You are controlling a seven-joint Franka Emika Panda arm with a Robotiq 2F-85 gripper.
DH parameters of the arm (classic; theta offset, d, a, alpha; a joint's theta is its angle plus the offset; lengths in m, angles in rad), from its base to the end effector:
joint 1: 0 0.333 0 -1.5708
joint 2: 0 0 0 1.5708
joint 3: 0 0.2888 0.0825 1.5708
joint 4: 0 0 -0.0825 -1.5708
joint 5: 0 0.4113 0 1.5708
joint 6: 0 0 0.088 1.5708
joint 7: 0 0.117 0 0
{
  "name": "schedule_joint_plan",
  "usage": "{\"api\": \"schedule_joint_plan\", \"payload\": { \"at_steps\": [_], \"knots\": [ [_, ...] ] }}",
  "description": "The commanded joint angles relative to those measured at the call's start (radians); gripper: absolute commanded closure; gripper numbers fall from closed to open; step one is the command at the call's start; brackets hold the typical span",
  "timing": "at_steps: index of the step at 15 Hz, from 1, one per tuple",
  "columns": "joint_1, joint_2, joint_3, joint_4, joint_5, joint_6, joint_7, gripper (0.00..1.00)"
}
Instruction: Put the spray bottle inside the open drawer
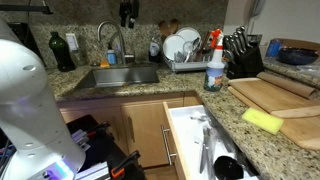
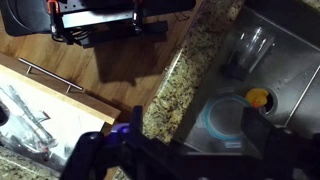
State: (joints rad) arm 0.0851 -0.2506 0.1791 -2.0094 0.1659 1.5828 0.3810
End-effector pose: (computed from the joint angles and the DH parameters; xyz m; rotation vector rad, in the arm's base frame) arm 0.4716 0.1525 0.5055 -3.0584 0.2194 0.3201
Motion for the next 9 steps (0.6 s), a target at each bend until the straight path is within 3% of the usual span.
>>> {"api": "schedule_joint_plan", "payload": {
  "at_steps": [1,2,4,6,9],
  "knots": [
    [0.004,0.001,-0.004,0.003,-0.001,-0.003,0.001,0.00],
    [-0.013,-0.036,-0.025,0.012,0.044,0.070,0.034,0.00],
    [-0.024,-0.080,-0.043,0.020,0.034,0.104,0.040,0.00],
    [-0.045,-0.152,-0.074,-0.027,0.026,0.174,0.035,0.00],
    [-0.105,-0.275,-0.146,-0.148,-0.071,0.318,-0.078,0.00]
  ]
}}
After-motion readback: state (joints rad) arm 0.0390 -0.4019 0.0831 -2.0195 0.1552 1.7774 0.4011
